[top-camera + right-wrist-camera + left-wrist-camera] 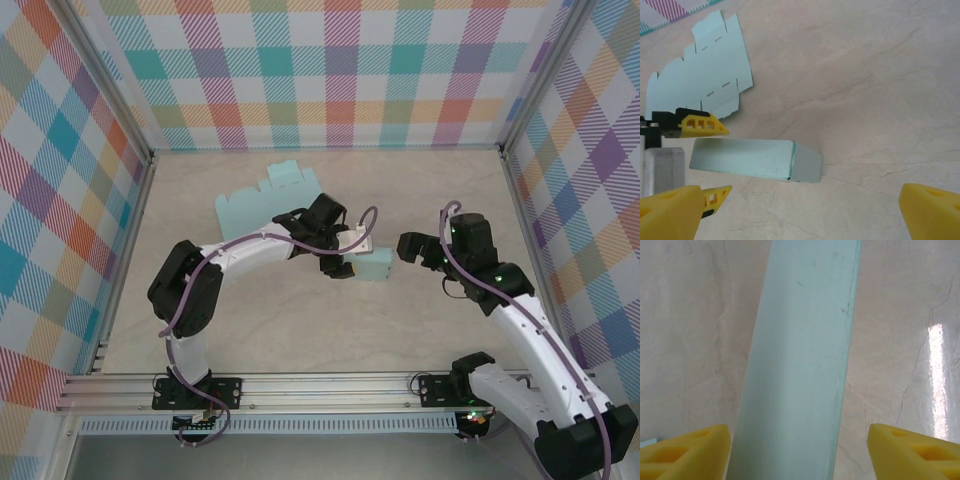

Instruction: Fold the paper box

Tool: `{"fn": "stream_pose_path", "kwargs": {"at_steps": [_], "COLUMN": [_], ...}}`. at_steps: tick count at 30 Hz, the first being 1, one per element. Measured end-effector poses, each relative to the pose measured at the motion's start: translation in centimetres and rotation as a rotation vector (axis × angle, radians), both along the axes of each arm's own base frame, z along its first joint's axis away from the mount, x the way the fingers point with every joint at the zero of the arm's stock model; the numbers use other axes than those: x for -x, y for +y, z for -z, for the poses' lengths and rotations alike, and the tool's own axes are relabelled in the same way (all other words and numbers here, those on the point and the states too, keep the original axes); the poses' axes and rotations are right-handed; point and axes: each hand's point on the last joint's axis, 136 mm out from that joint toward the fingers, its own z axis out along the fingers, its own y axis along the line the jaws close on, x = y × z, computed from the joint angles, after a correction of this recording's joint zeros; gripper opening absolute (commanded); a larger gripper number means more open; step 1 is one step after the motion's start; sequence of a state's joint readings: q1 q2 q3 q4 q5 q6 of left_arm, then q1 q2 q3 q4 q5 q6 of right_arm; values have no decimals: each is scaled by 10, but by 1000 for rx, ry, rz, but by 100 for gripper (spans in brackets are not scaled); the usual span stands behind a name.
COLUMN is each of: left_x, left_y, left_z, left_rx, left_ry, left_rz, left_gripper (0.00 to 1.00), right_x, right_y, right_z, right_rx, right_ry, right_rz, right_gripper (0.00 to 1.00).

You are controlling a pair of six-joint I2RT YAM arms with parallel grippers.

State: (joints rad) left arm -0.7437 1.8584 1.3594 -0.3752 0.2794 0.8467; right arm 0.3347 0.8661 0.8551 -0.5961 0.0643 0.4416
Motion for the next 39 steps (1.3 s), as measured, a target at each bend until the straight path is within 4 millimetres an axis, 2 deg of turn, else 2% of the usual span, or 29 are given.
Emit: {"fn": "stream_pose_path", "kwargs": {"at_steps": [3, 7, 10, 14, 18, 21, 26, 30, 35, 39], "left_x": [-4, -10, -15, -20, -39, -60, -96, -127, -153, -161], "left_y": [2, 2, 0, 0, -5, -21, -63, -97, -121, -127], "left_z": [6, 9, 3, 1, -3, -6, 0, 0, 3, 7], "left_rx": [-31, -51, -48, -66, -73, -75, -49, -22, -18, -42], "left_ry": [-9, -23, -44, -78, -183, -295, -429, -502, -566, -610], "left_rz": [-11, -17, -24, -40, -88, -118, -128, -120, -102, -76], "left_gripper": [65, 46, 38, 34, 34, 34, 34, 35, 37, 40], "right_x": [5, 11, 14, 17, 21, 25, 32, 37, 44, 52], "right_y": [-4, -10, -15, -19, -22, -23, -26, -29, -37, -43], "right_z": [-9, -20, -26, -28, -30, -40, -59, -67, -78, -88], "right_rx": [-8, -14, -13, -7, -9, -27, -62, -76, -86, -97], "right_ry": [-30, -70, -95, -104, -112, -149, -227, -260, -311, -360], "right_rz": [14, 37, 53, 68, 76, 79, 87, 99, 125, 141], "right_gripper": [100, 100, 100, 100, 100, 100, 100, 100, 100, 100]}}
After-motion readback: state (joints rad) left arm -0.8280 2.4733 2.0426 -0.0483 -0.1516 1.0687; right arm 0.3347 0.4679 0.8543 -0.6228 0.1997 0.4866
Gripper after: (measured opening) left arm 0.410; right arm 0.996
